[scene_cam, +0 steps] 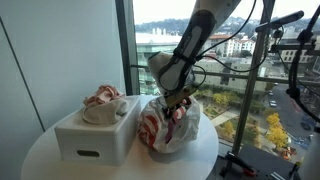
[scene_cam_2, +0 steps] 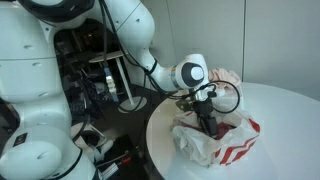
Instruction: Remove the towel and shirts from the plastic bag and place them on top of the white container.
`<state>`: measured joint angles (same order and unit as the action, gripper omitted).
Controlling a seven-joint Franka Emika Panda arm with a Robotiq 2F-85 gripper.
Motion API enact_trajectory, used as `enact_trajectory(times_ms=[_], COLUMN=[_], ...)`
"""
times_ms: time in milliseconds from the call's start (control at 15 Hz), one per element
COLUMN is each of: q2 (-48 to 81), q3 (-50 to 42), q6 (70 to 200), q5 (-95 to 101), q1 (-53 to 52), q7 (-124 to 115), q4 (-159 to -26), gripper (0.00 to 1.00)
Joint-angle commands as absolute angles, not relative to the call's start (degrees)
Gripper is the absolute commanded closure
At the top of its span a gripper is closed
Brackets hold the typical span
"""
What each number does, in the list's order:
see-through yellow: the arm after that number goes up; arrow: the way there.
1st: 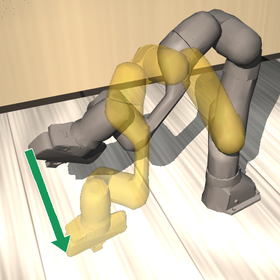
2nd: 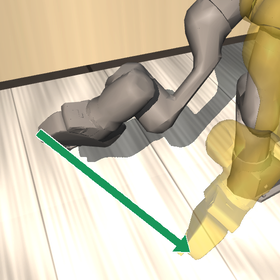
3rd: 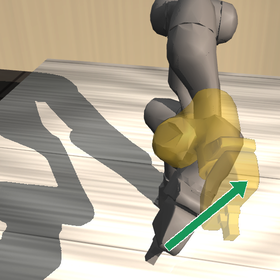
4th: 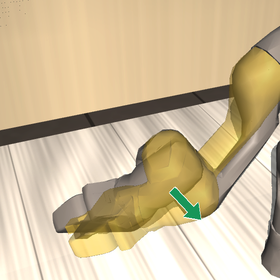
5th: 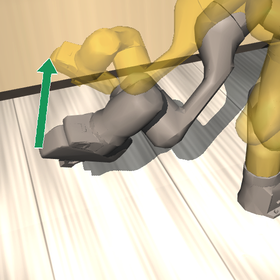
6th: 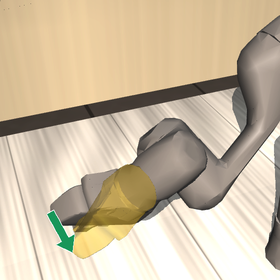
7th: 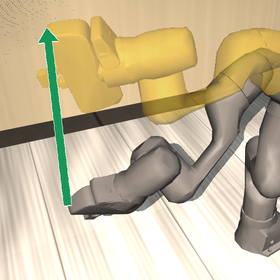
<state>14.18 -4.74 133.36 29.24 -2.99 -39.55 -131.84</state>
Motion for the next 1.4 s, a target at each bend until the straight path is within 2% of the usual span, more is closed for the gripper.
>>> enact_trajectory(times_ms=[0, 200, 467, 1067, 1133, 1200, 1333], q2=[15.69, 14.59, 17.04, 26.81, 27.25, 27.69, 28.04], q3=[-4.19, -1.82, 0.32, -3.23, -3.33, -3.39, -3.45], q6=[139.03, 143.79, 141.99, 143.32, 142.99, 142.00, 141.66], q5=[25.09, 13.54, -1.98, -2.79, -2.77, -2.89, -2.95], q1=[-2.65, -1.50, 0.12, -0.17, -0.14, -0.12, -0.12], q7=[-36.56, -28.75, -16.51, -14.71, -14.49, -14.59, -14.64], q4=[-130.03, -130.51, -128.05, -122.40, -121.96, -121.32, -120.67], gripper=[0.00, 0.00, 0.00, 0.00, 0.06, 0.27, 0.31])
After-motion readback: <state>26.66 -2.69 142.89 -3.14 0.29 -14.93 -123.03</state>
